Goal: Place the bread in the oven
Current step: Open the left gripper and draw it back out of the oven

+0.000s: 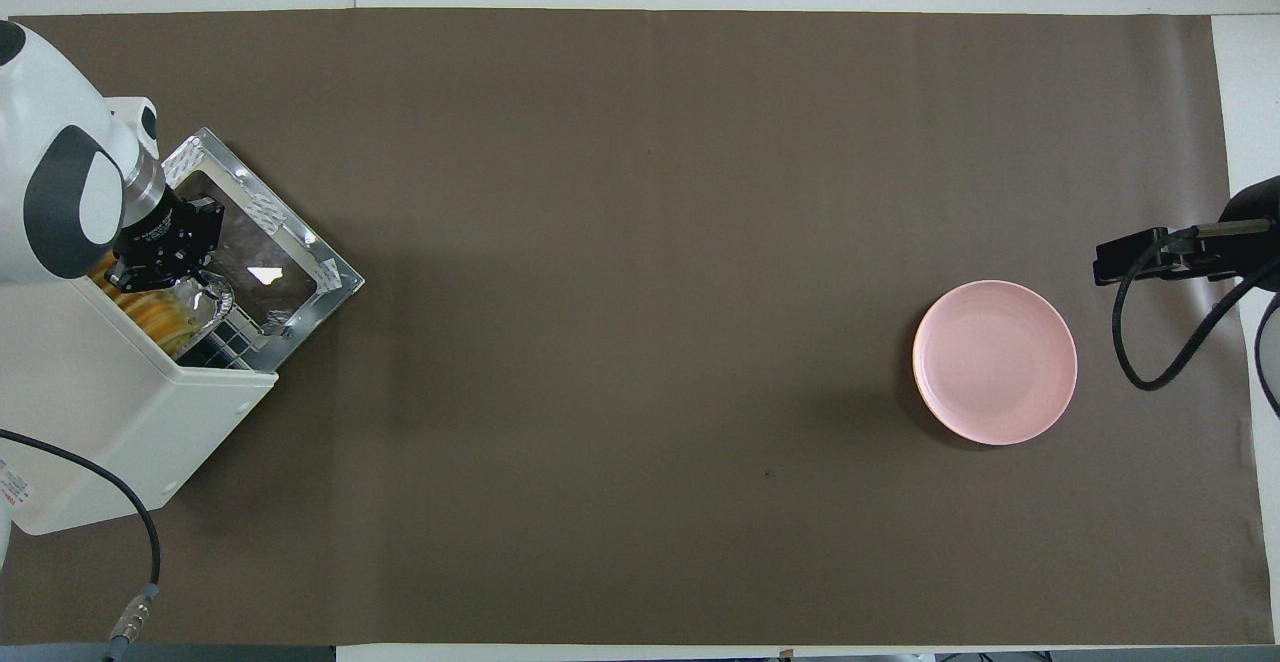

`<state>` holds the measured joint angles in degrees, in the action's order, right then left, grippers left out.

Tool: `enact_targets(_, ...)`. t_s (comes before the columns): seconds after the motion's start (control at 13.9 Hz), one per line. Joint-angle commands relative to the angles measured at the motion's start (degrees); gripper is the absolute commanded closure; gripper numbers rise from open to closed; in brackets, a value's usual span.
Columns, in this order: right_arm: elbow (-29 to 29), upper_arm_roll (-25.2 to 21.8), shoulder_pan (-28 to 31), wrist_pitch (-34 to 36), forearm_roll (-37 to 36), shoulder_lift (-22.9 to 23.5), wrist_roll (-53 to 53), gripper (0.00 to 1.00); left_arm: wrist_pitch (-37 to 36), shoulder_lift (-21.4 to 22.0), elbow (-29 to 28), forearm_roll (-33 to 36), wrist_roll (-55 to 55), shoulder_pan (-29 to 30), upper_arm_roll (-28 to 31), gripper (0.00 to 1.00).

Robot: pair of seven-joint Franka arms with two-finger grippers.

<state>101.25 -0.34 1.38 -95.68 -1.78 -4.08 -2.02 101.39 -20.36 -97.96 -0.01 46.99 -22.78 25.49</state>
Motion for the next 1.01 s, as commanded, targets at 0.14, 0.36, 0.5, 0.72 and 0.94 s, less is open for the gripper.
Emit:
enact_targets(0.14, 0.62, 0.43, 0.55, 0.76, -0.51, -0.93, 0.35, 0.00, 1.44, 2.43, -2.51, 1.51, -0.50, -0.60, -0.18, 0.00)
enact_targets(0.36, 0.62, 0.43, 0.55, 0.76, -0.51, -1.02, 0.35, 0.00, 1.35, 2.43, -2.33, 2.30, -0.50, -0.95, -0.26, 0.00)
enact_targets(0.5, 0.62, 0.43, 0.55, 0.76, -0.51, -1.02, 0.43, 0.00, 1.35, 2.34, -2.15, 2.30, -0.50, -0.95, -0.26, 0.00)
enact_targets(0.72, 0.62, 0.43, 0.55, 0.76, -0.51, -0.93, 0.35, 0.00, 1.01, 1.64, 0.38, 2.30, -0.67, -0.95, -0.35, 0.00)
enact_targets(0.94, 0.62, 0.43, 0.55, 0.76, -0.51, -1.02, 0.35, 0.00, 0.91, 1.63, 1.27, 2.30, -0.67, -1.30, -0.53, 0.00)
